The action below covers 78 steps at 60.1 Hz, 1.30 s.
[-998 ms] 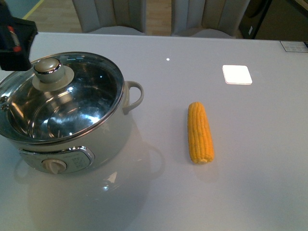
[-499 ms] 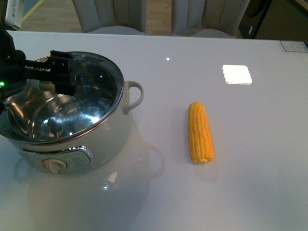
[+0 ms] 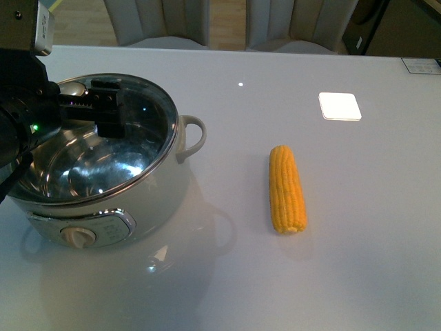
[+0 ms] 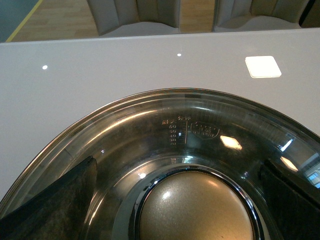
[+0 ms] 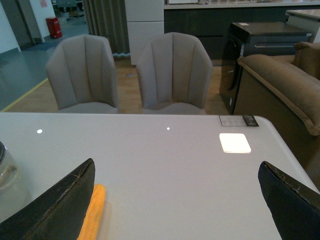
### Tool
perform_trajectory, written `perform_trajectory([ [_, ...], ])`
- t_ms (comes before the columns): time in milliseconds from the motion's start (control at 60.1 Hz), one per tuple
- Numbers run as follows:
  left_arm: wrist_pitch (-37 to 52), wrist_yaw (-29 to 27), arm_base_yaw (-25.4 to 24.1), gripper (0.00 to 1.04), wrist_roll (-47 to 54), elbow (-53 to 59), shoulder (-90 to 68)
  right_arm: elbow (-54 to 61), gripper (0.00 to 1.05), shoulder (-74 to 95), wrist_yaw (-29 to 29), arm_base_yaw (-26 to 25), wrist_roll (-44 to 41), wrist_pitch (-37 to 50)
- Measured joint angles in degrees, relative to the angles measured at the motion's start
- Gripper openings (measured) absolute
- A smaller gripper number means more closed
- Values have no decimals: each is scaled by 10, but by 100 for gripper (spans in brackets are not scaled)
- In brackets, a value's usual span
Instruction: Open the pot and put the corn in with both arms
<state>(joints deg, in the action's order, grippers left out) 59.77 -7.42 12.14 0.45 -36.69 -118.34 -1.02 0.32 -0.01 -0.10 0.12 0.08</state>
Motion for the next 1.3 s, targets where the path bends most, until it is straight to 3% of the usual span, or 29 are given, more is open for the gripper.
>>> perform_trajectory([
  [67,2,-1,1,92,-2,0,-1,0,96,0,0,0,0,0],
  [183,7,-3,9,67,-5,0,-5,0,96,0,0,0,0,0],
  [349,14,-18,9,45,-18,-1,-6,0,96,0,0,0,0,0],
  [798,-2,-27,10,44,-20,-3,4,0,96,0,0,0,0,0],
  [1297,-97,-38,11,44,-26,-18,94,0,96,0,0,0,0,0],
])
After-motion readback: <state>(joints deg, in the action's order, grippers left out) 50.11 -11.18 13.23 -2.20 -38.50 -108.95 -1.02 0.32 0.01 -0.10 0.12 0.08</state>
